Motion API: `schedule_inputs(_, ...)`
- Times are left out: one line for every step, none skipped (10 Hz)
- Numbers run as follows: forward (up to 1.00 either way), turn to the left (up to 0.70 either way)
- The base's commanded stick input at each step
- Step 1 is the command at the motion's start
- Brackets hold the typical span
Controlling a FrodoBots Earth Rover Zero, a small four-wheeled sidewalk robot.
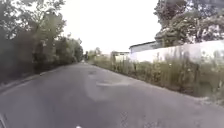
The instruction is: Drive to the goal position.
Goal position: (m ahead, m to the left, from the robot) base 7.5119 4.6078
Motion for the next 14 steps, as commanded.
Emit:
schedule_inputs(1.00, 0.40)
schedule_inputs(1.00, 0.40)
schedule_inputs(1.00, 0.40)
schedule_inputs(1.00, 0.40)
schedule_inputs(1.00, 0.40)
schedule_inputs(1.00, 0.40)
schedule_inputs(1.00, 0.40)
schedule_inputs(1.00, 0.26)
schedule_inputs(1.00, 0.00)
schedule_inputs(1.00, 0.00)
schedule_inputs(1.00, 0.00)
schedule_inputs(1.00, 0.00)
schedule_inputs(1.00, 0.00)
schedule_inputs(1.00, 0.00)
